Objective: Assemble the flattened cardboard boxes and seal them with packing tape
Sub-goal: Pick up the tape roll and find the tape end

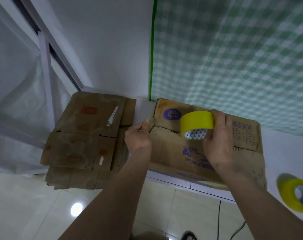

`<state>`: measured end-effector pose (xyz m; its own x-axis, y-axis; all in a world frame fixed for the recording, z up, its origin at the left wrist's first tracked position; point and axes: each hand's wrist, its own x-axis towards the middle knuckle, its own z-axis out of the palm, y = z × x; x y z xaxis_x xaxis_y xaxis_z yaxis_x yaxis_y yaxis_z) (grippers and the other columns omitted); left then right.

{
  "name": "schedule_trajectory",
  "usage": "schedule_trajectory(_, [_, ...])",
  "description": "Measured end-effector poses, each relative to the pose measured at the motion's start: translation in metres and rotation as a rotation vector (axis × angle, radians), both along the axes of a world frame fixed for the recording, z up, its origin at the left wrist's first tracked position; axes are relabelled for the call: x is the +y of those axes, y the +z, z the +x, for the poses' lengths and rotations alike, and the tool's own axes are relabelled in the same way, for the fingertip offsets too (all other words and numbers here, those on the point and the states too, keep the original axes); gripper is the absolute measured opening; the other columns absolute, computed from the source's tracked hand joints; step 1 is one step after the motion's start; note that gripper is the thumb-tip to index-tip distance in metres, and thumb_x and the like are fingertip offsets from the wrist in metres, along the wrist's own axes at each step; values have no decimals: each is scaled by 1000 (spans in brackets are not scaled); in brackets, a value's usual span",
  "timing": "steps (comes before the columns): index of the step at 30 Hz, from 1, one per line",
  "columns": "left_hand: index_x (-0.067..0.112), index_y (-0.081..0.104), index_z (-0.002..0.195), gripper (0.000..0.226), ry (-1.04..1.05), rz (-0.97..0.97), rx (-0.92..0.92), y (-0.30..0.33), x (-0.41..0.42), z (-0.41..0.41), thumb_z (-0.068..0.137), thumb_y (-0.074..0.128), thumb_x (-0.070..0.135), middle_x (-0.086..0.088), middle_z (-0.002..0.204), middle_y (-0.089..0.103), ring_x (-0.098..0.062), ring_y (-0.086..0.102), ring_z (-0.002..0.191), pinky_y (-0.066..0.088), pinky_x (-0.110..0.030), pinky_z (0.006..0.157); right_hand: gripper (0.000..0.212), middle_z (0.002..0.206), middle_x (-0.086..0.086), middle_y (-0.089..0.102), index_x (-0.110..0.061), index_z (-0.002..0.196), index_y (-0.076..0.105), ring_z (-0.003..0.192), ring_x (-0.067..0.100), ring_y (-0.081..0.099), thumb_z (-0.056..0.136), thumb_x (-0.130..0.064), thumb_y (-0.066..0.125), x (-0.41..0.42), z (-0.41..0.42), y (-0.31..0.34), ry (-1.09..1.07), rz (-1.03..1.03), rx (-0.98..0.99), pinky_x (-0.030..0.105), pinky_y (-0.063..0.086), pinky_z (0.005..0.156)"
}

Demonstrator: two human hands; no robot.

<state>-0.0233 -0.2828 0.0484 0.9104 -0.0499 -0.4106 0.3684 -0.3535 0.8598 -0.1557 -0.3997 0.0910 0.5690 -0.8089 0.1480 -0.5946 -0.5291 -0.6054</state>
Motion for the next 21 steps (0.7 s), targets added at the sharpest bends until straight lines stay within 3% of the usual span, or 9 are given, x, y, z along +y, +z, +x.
schedule_trajectory(3, [11, 75, 97, 25, -26, 7, 30, 1, 1, 4, 93, 62, 32, 3, 86, 69, -9, 59, 78, 41, -23, 77, 56, 123, 19, 41, -8, 130, 45, 101, 29, 45, 81, 18, 44, 2, 3, -1, -5, -10, 26, 17, 22, 63])
schedule_trajectory(7, [12, 72, 90, 26, -99, 81, 83, 1, 6, 9, 96, 58, 34, 7, 70, 54, -7, 47, 66, 36, -24, 73, 55, 119, 23, 42, -5, 128, 46, 103, 33, 45, 79, 19, 47, 6, 3, -3, 4, -55, 69, 16, 23, 70])
schedule_trajectory(11, [16, 57, 65, 38, -211, 155, 123, -2, 6, 16, 95, 56, 39, 5, 66, 49, -11, 44, 65, 36, -26, 74, 53, 120, 21, 40, -8, 130, 44, 100, 31, 45, 83, 17, 44, 7, 2, -2, 7, -24, 91, 19, 24, 67])
schedule_trajectory(14, [8, 54, 81, 36, -316, 283, 182, -8, 13, 23, 93, 59, 41, -3, 78, 50, -21, 49, 81, 36, -30, 73, 53, 121, 21, 40, -8, 131, 43, 100, 30, 44, 84, 16, 43, 5, 2, -3, 0, -37, 106, 19, 22, 66])
schedule_trajectory(16, [0, 56, 110, 37, -294, 326, 173, -13, 19, 19, 95, 58, 33, -8, 99, 56, -26, 53, 96, 40, -33, 80, 53, 122, 20, 40, -9, 131, 43, 100, 29, 44, 85, 16, 43, 3, 1, -4, -11, -41, 101, 19, 22, 65])
schedule_trajectory(17, [3, 54, 127, 39, -252, 322, 55, -14, 22, 14, 97, 55, 29, -10, 115, 57, -27, 54, 108, 40, -32, 89, 53, 122, 20, 40, -9, 131, 43, 100, 30, 44, 85, 16, 43, 3, 0, -5, -13, -43, 101, 19, 22, 64])
schedule_trajectory(19, [7, 50, 136, 38, -268, 225, -382, -9, 25, -3, 100, 47, 18, -11, 133, 52, -23, 49, 122, 35, -25, 100, 53, 121, 20, 40, -9, 131, 44, 98, 29, 44, 84, 16, 43, 3, 0, -5, -9, -49, 106, 19, 21, 64])
schedule_trajectory(21, [6, 48, 139, 40, -517, 140, -729, -10, 20, -14, 100, 42, 14, -10, 140, 49, -21, 44, 130, 33, -30, 110, 53, 120, 19, 41, -9, 131, 44, 90, 23, 41, 84, 16, 43, 4, 1, -6, 0, -62, 105, 20, 20, 62])
